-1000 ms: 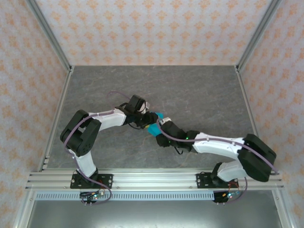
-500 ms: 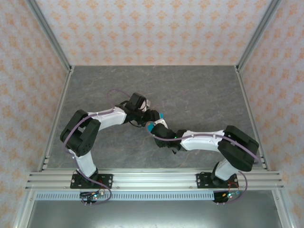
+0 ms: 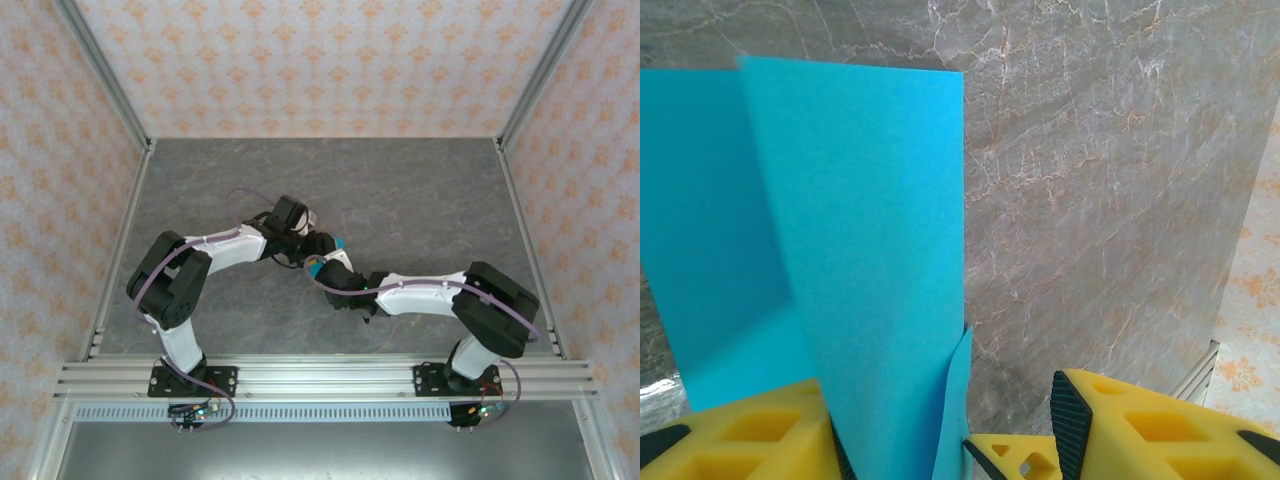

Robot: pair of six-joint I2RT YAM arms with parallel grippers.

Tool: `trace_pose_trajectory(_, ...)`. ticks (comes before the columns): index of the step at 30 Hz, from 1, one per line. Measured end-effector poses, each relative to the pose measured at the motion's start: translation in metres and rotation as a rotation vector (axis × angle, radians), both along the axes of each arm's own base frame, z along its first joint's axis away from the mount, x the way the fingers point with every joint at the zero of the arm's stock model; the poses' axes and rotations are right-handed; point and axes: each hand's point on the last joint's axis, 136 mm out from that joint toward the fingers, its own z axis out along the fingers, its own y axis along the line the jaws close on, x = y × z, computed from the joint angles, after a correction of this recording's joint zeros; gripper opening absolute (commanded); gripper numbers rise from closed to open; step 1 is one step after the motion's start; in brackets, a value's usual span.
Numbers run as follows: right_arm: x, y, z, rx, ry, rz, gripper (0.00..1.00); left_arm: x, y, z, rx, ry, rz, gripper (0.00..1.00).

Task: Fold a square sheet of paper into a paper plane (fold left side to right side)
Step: Fourth fold the wing at the center of the table.

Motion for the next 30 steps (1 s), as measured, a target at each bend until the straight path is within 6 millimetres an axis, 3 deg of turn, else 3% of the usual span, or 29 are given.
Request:
trace_pose_trajectory(14,-0.001,0.000,-0.003,-0.008,0.010,0.002,0.16,0.000,0.009,0.005,0.012,0.001,0.012,0.58)
trace_pose_trajectory(24,-0.005,0.003,-0.004,0.007,0.034,0.015,0.13,0.010,0.041,0.039,0.011,-0.087,0.056,0.66)
trace_pose_trajectory(30,-0.004,0.002,-0.005,0.027,0.061,0.010,0.13,0.007,0.065,0.045,0.031,-0.109,0.092,0.67)
